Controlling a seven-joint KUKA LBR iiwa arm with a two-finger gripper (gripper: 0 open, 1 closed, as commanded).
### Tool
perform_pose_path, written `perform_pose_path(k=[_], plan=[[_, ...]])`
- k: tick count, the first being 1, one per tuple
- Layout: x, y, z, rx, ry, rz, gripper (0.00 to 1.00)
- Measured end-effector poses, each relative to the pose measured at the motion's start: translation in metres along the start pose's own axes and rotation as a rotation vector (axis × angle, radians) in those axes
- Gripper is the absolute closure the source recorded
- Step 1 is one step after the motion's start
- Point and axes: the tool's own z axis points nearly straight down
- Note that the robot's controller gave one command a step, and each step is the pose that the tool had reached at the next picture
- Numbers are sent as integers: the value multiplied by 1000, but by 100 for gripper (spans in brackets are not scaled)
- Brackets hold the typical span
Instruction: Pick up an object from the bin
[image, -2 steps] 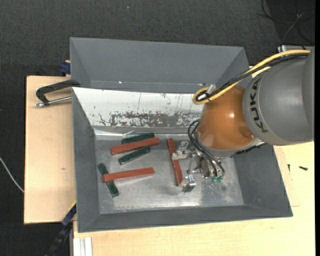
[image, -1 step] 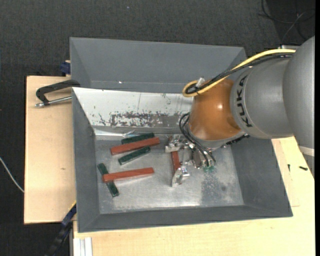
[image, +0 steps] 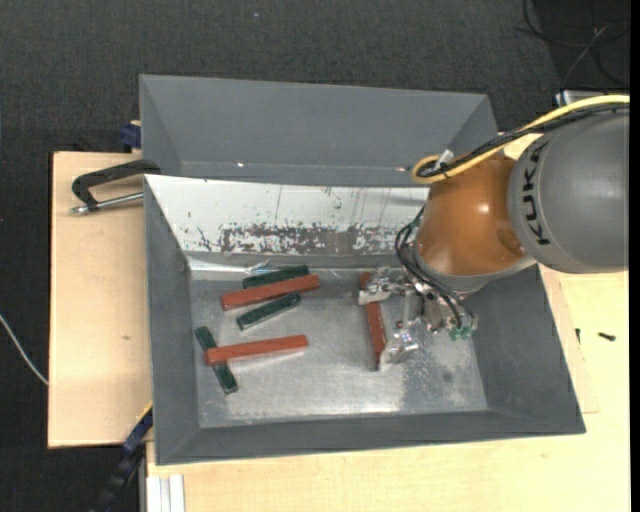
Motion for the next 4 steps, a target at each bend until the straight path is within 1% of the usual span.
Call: perform_pose_path(k=[1,2,3,4], plan=[[-24,-32,5,6,4,-87,0],[-42,-26,10,3,-1,-217,0],[-22,-18,12,1,2,-512,100],[-22,-19,12,1,2,-510,100]])
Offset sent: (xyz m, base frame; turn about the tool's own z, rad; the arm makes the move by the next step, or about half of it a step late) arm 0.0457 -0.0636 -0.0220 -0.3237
